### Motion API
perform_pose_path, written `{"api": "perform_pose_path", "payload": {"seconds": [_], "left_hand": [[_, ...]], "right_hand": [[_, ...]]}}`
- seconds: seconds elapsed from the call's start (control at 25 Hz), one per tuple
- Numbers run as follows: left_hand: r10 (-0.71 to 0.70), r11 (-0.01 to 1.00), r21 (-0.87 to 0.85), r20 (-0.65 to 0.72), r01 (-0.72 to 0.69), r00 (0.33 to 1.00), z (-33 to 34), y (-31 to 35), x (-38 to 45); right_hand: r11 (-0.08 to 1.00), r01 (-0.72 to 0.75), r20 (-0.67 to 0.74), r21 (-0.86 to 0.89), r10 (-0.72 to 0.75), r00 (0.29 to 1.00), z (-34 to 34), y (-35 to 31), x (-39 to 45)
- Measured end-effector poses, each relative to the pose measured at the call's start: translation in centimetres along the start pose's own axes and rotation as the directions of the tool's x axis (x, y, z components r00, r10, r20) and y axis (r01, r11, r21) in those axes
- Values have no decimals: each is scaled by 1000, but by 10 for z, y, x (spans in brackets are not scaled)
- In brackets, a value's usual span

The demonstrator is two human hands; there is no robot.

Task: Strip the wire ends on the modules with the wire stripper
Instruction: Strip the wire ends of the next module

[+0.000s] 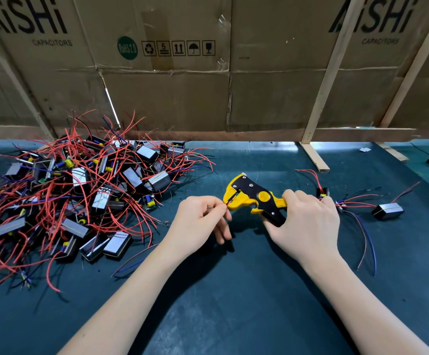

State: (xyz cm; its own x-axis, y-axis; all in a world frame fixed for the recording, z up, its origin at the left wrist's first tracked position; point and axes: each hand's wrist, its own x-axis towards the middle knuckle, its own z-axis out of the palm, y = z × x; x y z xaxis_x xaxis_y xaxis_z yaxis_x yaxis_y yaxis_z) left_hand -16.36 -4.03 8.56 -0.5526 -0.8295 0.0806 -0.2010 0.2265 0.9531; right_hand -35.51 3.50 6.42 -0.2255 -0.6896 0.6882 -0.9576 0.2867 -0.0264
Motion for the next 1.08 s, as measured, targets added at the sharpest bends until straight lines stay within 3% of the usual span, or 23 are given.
{"api": "perform_pose_path", "payload": {"seconds": [0.36, 0.56, 0.84, 0.96, 1.08], "left_hand": [[3, 1000, 17, 12, -3, 1000, -3, 0, 0], [52, 988, 143, 3, -52, 999, -6, 0, -1], [56, 982, 180, -1, -55, 998, -5, 1, -2], [54, 981, 185, -12, -51, 998, -5, 2, -4], [63, 980, 191, -12, -59, 998, -6, 3, -4]], "right_hand": [[1000, -7, 59, 8, 7, 998, -2, -2, 0], [1000, -22, 116, 19, 20, 993, -4, -4, 0], [993, -91, 278, -81, 110, 954, -2, -4, 2], [995, -104, 235, -12, 104, 966, -7, -6, 1], [989, -130, 257, -65, 142, 956, -7, -6, 0]]}}
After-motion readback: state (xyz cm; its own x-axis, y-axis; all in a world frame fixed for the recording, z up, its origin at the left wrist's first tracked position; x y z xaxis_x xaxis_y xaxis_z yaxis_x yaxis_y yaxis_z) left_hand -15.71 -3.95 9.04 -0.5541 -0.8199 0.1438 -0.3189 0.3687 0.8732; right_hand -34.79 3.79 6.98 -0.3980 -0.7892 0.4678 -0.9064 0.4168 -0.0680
